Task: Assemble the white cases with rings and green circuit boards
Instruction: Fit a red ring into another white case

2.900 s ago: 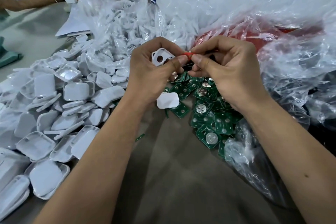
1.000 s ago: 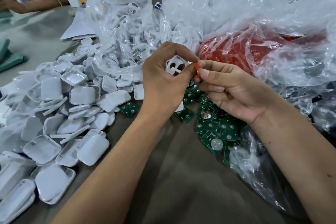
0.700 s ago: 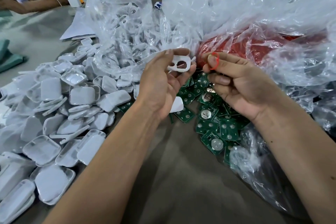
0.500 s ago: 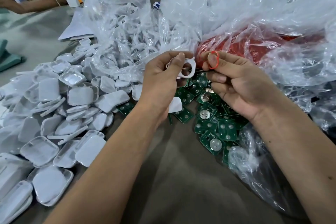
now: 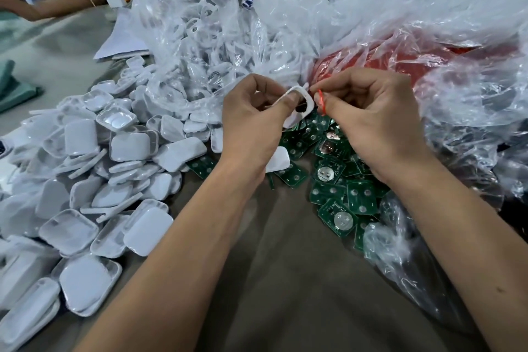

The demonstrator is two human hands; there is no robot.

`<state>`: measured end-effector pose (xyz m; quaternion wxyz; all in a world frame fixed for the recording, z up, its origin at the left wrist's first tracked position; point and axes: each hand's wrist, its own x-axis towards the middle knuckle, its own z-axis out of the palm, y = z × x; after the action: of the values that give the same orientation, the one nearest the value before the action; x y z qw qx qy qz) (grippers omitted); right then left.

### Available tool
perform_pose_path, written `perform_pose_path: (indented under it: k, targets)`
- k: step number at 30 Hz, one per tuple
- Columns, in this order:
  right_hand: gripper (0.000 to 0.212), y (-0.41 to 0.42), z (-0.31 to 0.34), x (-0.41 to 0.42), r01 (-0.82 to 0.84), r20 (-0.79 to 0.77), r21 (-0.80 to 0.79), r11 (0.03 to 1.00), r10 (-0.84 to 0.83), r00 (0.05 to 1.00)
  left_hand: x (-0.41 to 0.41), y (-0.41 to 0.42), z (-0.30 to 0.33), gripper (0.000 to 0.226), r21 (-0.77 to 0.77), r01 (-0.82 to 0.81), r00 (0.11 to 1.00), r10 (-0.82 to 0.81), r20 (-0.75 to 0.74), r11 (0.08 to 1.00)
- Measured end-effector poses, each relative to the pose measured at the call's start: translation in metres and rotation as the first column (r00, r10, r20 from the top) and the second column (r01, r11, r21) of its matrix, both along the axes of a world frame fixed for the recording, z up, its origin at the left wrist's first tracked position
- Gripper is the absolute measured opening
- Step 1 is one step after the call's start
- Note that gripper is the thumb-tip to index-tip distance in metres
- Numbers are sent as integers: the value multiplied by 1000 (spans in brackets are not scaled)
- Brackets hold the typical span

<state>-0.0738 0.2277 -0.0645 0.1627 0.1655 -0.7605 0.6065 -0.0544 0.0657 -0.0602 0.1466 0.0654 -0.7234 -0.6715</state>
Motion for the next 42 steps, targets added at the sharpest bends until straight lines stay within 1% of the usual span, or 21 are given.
perform_pose_path:
  k: [2, 3, 6, 9, 12, 14, 18, 23, 26, 29, 30, 32, 35, 38, 40, 42]
  targets:
    - [11, -1, -1, 0, 22, -40, 36, 999, -20, 999, 0, 0, 1, 8, 2, 0, 1000, 0, 21, 1000]
    - [10, -1, -2, 0, 24, -48, 46, 999, -21, 999, 0, 1, 3, 9, 20, 10, 999, -11, 38, 1000]
    - [9, -2, -1, 1, 22, -63, 69, 997, -18, 998, 2, 3, 4, 23, 13, 67, 996, -68, 60, 998]
    - [7, -3, 0, 1, 26, -71, 76, 997, -21, 997, 5, 6, 4, 25, -20, 101, 994, -100, 35, 995]
    - [6, -3, 1, 1, 35, -71, 82, 996, -29, 997, 3, 5, 3, 12, -14, 78, 997, -78, 28, 997]
    - [7, -2, 0, 1, 44, -79, 94, 995, -37, 996, 2, 3, 2, 8, 8, 56, 997, -57, 44, 998]
    - [10, -1, 1, 0, 53, -71, 102, 993, -46, 996, 2, 2, 0, 15, 57, 48, 998, -50, 41, 997]
    - [19, 2, 3, 0, 28, -41, 111, 993, -23, 999, -1, -1, -2, 28, -14, -42, 995, 43, 91, 999]
    - [21, 2, 3, 1, 25, -26, 109, 994, -22, 999, -2, -4, -2, 21, 79, -68, 989, 57, 134, 995]
    - [15, 3, 3, 0, 50, -26, 111, 993, -48, 999, -2, -1, -1, 13, 211, -27, 989, -5, 149, 977]
    - [15, 4, 4, 0, 56, -35, 111, 992, -53, 998, -1, 1, -2, 10, 234, -7, 990, -26, 138, 972]
    - [16, 4, 3, -1, 63, -45, 100, 993, -58, 997, 0, 4, -2, 5, 233, 34, 993, -59, 101, 972]
    - [19, 4, 1, -2, 35, -6, 37, 999, -35, 999, 1, 5, -1, 18, 175, 68, 995, -80, 64, 982]
    - [14, 7, -2, -4, 5, 86, -59, 998, 0, 996, 1, 1, 0, 22, 70, 87, 996, -88, 16, 994]
    - [14, 9, -2, -5, -12, 129, -89, 996, 24, 991, 1, -1, -1, 25, -112, 63, 997, -68, -39, 992]
    - [18, 7, -3, -4, -28, 146, -96, 995, 42, 988, 1, 1, -3, 26, -292, 43, 996, -65, -63, 956]
